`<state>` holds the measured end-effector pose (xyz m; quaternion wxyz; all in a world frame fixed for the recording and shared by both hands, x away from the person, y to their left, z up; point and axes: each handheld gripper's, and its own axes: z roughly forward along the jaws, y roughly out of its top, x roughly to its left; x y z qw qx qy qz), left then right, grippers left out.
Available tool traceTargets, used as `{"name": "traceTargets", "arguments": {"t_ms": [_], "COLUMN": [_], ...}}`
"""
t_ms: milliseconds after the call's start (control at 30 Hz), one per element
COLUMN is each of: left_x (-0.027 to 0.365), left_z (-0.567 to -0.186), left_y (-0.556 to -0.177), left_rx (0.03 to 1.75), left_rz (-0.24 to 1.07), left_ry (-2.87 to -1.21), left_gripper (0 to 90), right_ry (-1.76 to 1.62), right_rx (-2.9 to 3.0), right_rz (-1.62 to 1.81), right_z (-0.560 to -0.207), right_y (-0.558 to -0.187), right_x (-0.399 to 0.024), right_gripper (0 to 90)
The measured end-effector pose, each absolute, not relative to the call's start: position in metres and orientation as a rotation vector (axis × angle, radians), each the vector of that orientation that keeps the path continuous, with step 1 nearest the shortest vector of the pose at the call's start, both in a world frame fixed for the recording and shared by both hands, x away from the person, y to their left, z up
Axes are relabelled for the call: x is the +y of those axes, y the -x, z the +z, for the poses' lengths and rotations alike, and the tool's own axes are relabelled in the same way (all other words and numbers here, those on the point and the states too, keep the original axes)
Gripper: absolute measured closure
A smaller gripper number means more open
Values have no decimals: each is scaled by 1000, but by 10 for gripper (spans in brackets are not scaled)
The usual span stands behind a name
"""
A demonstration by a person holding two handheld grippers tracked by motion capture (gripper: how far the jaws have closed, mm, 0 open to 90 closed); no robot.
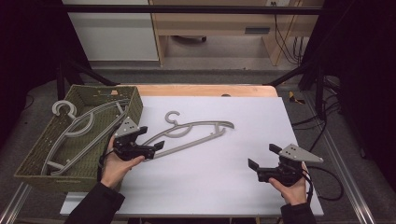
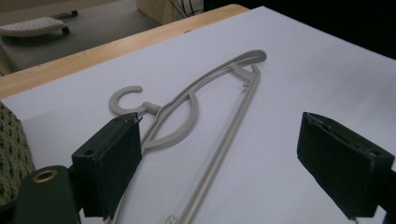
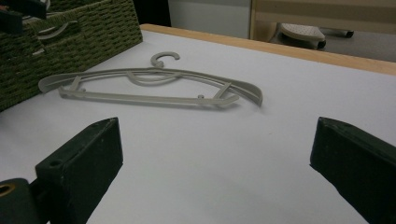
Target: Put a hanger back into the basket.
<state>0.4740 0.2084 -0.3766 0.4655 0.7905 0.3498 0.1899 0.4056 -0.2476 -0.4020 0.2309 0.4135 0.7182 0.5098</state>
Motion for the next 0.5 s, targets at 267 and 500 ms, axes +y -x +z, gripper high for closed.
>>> {"name": "traceTargets", "arguments": {"t_ms": [267, 500], "left_x": [203, 196], "left_z": [-395, -408], "left_y": [-489, -499], "left_rx": [910, 947], "left_rz": [485, 504], "left_ry": [-1998, -2036], "left_gripper": [158, 193], "right_ry": [-1134, -1134], "right_rx": [1980, 1980], "right_rz": [1400, 1405], "right_z": [-402, -402], "right_y": [-406, -406], "right_x": [-247, -247], "right_gripper": [28, 28]}}
